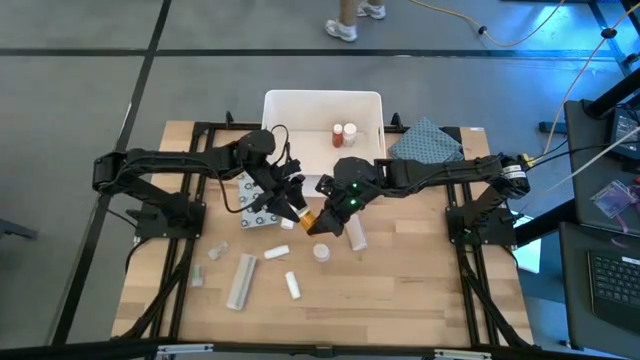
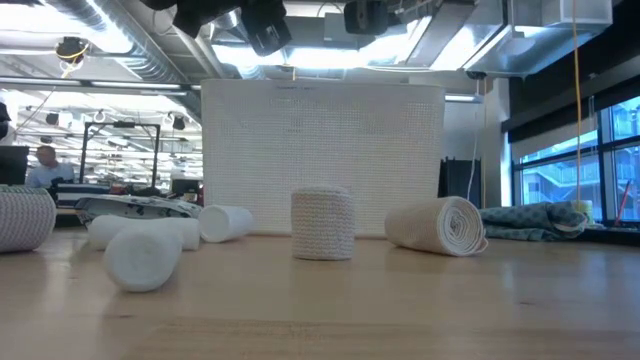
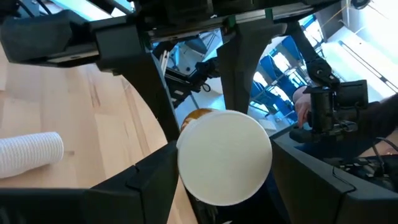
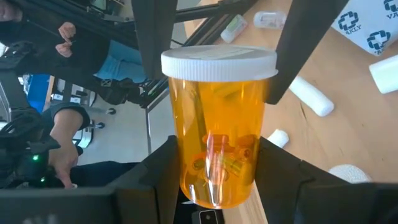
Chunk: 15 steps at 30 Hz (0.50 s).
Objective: Pick & place medical supplies in basket/bin
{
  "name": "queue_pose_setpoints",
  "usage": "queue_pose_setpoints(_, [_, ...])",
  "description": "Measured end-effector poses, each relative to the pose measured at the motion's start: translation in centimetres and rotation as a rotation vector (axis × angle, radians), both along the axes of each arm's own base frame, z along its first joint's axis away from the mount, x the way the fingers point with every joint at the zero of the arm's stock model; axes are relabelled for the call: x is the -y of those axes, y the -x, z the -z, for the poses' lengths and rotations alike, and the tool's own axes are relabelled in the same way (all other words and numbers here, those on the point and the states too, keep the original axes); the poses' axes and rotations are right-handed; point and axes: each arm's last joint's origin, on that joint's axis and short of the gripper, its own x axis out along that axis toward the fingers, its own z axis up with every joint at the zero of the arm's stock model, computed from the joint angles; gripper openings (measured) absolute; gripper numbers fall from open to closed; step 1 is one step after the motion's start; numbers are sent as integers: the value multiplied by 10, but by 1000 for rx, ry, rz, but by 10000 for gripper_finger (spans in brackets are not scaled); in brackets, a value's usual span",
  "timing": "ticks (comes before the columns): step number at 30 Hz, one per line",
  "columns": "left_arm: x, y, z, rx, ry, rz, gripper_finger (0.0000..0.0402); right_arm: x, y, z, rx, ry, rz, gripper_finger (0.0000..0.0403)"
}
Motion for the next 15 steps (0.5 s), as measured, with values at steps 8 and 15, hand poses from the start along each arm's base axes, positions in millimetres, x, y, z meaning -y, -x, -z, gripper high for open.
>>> queue_pose_setpoints(8, [2,-1,0,5,3,22,239,2,0,0,-3,-21,-21,167])
queue_pose_setpoints(15, [6,-2,-2,24,4,36,233,4,0,-1,-2,-50,-55,167])
